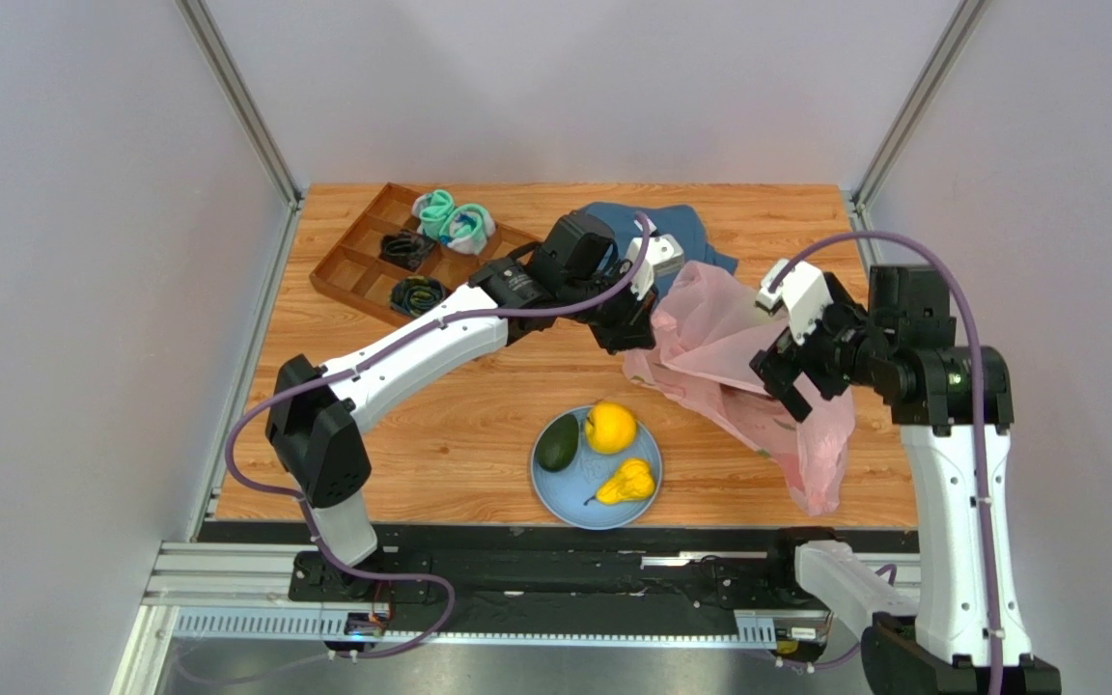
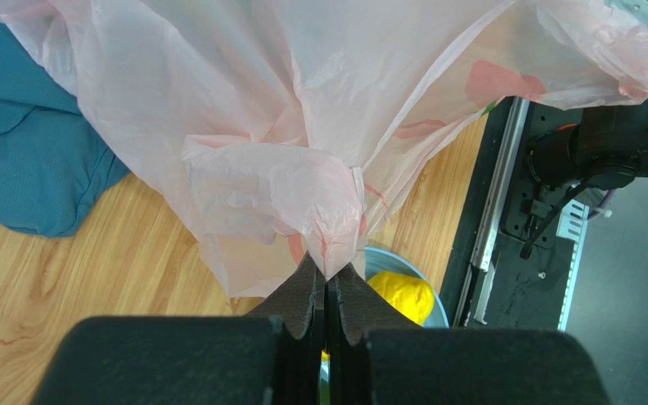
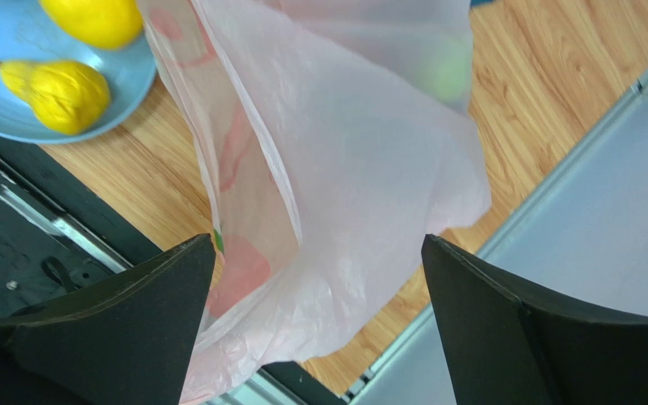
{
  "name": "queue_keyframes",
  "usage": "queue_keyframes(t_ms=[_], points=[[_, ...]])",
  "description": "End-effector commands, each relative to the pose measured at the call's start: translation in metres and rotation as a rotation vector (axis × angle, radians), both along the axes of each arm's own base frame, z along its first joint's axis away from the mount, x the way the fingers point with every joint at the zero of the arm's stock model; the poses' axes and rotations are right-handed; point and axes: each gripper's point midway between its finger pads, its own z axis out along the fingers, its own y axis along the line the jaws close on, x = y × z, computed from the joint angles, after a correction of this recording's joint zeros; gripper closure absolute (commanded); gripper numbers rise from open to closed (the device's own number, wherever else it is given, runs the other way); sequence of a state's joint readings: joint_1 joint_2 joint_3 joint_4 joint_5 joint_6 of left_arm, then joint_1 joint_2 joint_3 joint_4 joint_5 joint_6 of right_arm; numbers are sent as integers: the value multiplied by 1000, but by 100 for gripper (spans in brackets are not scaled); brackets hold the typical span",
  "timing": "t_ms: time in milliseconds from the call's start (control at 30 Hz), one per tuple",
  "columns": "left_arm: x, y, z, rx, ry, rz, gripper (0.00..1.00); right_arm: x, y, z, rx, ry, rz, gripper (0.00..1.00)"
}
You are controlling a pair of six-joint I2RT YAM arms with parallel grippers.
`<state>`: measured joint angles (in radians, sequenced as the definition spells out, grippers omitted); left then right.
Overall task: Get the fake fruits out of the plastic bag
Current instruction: Adjust the plastic bag at the center of the board, then take out the fake fruit from the plastic bag.
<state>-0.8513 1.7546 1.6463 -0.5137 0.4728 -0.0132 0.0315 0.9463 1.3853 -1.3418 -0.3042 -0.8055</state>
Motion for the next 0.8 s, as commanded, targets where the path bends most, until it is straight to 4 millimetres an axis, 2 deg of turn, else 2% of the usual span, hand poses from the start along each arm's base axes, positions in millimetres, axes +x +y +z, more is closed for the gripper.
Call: queue_keyframes(t_ms=[0,33,67,133,167,233,267,367,467,500,533,567,600,667,700,767], points=[[2,-3,29,-57,-50,14,100,1,40,19,192,53,113,7],[5,-2,30,-52,-56,29,100,1,45,18,208,62,137,12],[6,-1,31,-52,-65,30,100,-1,55,12,221,89,178,22],[7,0,29,-39,-70,33,100,-2,67,4,227,116,232,33],[9,0,31,-41,-80,30,100,-7,77,-2,220,134,284,44],[12,0,30,-32,-74,36,100,-8,87,-10,211,146,333,56],[14,0,31,-35,-76,38,100,-12,96,-13,204,155,378,66],[19,3,33,-33,-81,56,100,-11,99,-35,169,214,410,74],[23,7,38,-35,-94,74,100,-7,90,-70,105,291,385,76],[23,8,39,-36,-95,75,100,4,84,-78,64,278,349,76],[25,10,39,-34,-95,81,100,4,79,-94,44,319,320,77],[23,11,40,-34,-94,80,100,8,76,-102,25,324,290,79],[24,13,39,-26,-113,68,100,25,70,-106,-12,277,239,80],[23,15,38,-20,-118,67,100,39,59,-120,-43,271,136,88],[22,16,38,-20,-119,65,100,62,49,-118,-94,189,59,89],[19,17,36,-19,-112,58,100,84,43,-117,-114,138,1,90]])
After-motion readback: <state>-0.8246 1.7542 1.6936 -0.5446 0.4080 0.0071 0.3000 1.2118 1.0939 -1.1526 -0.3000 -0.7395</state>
